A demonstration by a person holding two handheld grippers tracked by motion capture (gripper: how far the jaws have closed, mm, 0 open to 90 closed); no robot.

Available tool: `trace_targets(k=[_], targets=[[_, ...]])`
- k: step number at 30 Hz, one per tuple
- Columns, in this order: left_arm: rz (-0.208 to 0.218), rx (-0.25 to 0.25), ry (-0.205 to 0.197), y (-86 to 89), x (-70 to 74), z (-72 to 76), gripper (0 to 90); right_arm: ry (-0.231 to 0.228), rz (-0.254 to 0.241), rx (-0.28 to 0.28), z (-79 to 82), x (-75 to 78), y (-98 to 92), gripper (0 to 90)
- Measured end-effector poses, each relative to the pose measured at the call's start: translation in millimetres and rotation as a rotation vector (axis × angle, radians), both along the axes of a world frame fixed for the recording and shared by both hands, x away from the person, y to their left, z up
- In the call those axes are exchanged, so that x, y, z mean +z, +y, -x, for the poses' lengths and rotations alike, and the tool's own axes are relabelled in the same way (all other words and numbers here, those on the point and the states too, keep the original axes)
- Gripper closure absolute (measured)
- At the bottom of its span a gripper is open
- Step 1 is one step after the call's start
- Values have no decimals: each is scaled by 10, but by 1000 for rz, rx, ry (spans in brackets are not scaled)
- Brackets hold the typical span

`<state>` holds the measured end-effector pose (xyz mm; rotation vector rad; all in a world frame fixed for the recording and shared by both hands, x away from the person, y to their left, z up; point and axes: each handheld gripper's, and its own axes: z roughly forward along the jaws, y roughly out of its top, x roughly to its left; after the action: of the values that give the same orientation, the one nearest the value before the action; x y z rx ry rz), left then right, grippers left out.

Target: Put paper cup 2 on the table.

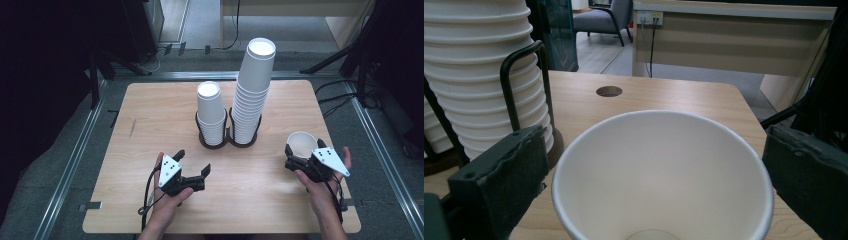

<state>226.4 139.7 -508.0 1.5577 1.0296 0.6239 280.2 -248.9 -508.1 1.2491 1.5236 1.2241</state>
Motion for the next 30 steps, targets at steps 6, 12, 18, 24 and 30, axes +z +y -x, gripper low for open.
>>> trace_targets(k=[6,12,18,24,30], targets=[[1,0,-2,1,2,-2,14,-10,-3,-6,10,34,-9,0],[1,1,1,1,0,-3,14,-26,-2,0,30,87,2,0],[2,1,3,2,1,1,15,-53,-5,-3,70,200,6,0],[1,0,9,-5,-12,3,14,-74,-14,-9,83,352,2,0],[4,-3,4,-18,-1,18,15,-90,-42,1,91,548,70,0]])
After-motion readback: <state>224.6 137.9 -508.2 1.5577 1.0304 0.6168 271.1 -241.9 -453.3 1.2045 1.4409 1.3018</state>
